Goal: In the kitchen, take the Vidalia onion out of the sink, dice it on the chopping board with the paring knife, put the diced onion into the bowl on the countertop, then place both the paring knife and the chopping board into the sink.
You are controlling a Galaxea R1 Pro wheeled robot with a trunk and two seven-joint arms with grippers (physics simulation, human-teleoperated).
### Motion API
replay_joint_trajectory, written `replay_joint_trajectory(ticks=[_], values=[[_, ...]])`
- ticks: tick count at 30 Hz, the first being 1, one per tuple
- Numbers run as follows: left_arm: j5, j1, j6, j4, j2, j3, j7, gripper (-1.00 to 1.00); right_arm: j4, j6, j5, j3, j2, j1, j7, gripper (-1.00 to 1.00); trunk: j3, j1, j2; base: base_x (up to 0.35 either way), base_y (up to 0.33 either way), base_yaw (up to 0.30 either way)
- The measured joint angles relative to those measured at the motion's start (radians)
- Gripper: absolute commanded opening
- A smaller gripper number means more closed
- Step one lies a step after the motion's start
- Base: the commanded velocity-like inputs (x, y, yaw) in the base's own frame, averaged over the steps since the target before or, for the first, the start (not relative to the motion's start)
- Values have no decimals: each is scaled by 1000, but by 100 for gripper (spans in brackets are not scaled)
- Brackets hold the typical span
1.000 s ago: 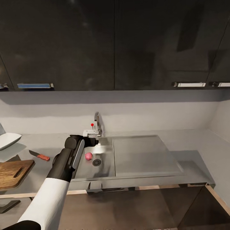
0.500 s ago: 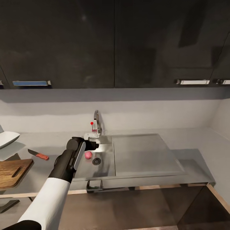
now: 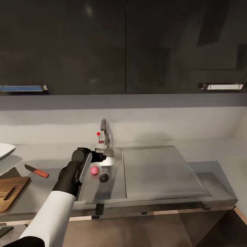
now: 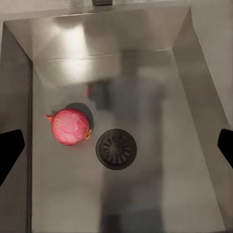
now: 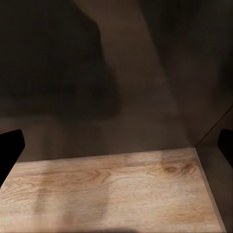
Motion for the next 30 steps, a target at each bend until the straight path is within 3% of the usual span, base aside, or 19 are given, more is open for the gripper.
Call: replay_joint_trajectory(ticks=[5,15,30], values=[[4,0,1,22,0,1,0,100,0,0,0,0,0,0,0,100,-8,0,0,10,1,0],[48,0,0,73,0,1,-2,100,0,0,-1,0,0,0,0,100,-24,0,0,1,0,0],[52,0,0,87,0,1,-2,100,0,0,0,0,0,0,0,100,-48,0,0,66,68,0]])
